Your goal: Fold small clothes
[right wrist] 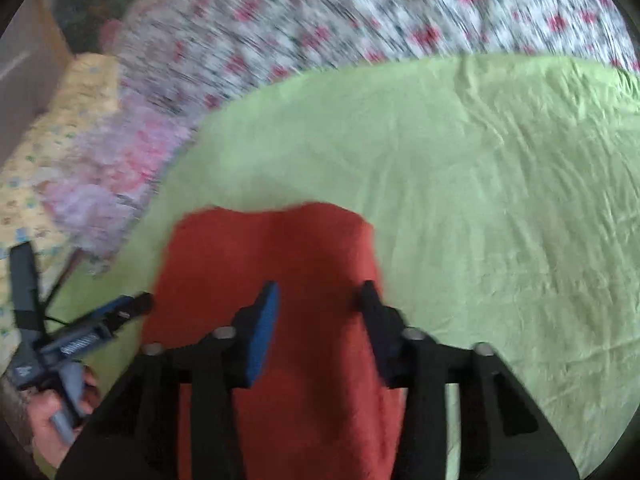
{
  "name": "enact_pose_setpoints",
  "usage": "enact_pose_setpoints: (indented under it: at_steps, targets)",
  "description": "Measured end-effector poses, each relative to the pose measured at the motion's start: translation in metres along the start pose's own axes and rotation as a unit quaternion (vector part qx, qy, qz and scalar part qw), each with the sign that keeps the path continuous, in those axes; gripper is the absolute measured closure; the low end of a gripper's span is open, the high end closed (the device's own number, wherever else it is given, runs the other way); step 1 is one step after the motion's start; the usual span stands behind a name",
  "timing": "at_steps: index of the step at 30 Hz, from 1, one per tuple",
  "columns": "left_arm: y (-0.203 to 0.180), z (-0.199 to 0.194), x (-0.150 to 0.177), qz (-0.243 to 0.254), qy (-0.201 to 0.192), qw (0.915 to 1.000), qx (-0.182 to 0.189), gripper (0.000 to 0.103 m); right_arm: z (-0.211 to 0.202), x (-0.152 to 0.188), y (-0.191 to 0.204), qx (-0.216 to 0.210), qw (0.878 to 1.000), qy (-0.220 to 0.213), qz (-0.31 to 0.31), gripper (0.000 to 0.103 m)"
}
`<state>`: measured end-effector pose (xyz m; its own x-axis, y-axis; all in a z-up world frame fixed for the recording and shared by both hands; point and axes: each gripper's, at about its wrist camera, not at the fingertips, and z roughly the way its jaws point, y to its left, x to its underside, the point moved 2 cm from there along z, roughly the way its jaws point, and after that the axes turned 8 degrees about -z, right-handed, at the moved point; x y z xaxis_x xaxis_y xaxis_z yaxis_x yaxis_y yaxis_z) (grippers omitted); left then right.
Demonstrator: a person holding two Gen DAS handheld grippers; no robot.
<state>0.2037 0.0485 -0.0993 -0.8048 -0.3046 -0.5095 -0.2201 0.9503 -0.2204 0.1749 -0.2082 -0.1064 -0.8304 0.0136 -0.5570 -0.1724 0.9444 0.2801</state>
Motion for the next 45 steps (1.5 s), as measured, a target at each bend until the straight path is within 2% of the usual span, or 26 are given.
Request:
enact_pose_setpoints:
  at_steps: [3, 7, 12, 16, 17, 20, 25, 33, 36, 41, 45]
  targets:
    - [0.008, 0.024, -0.002, -0.014, 0.014, 0.9997, -0.014, 0.034, 0.022, 0.003, -0.017, -0.020, 0.999, 0.021, 0.032, 0.071]
    - [0.005, 0.022, -0.001, -0.004, 0.001, 0.9997, -0.022, 0.034, 0.019, 0.002, -0.016, -0.019, 1.000, 0.012, 0.022, 0.068]
    - [0.005, -0.010, 0.013, 0.002, -0.010, 0.9999, 0.002, 0.035, -0.018, 0.006, -0.019, -0.051, 0.997, -0.019, 0.048, 0.066]
    - [0.002, -0.044, 0.039, 0.015, -0.014, 0.9995, 0.024, 0.034, -0.052, 0.018, -0.006, -0.074, 0.996, -0.041, 0.035, 0.066]
    - [0.001, -0.052, 0.047, 0.018, -0.016, 0.9994, 0.026, 0.031, -0.061, 0.024, -0.001, -0.079, 0.995, -0.045, 0.029, 0.065]
    - [-0.003, -0.074, 0.074, 0.037, -0.023, 0.9985, 0.034, 0.028, -0.080, 0.042, 0.010, -0.090, 0.995, -0.047, 0.014, 0.051]
    - [-0.001, -0.099, 0.121, 0.052, -0.018, 0.9976, 0.041, 0.026, -0.109, 0.076, 0.022, -0.083, 0.995, -0.053, -0.010, 0.048]
    - [0.017, -0.120, 0.187, 0.058, -0.007, 0.9980, 0.024, 0.026, -0.131, 0.127, 0.027, -0.084, 0.995, -0.050, -0.020, 0.038]
    - [0.030, -0.127, 0.203, 0.061, -0.012, 0.9980, 0.010, 0.026, -0.139, 0.148, 0.030, -0.075, 0.995, -0.053, -0.030, 0.030]
    - [0.047, -0.135, 0.224, 0.053, -0.007, 0.9986, 0.008, 0.026, -0.148, 0.178, 0.042, -0.073, 0.993, -0.059, -0.068, 0.017]
    - [0.051, -0.141, 0.233, 0.056, -0.021, 0.9982, -0.003, 0.025, -0.149, 0.195, 0.051, -0.072, 0.992, -0.054, -0.086, 0.014]
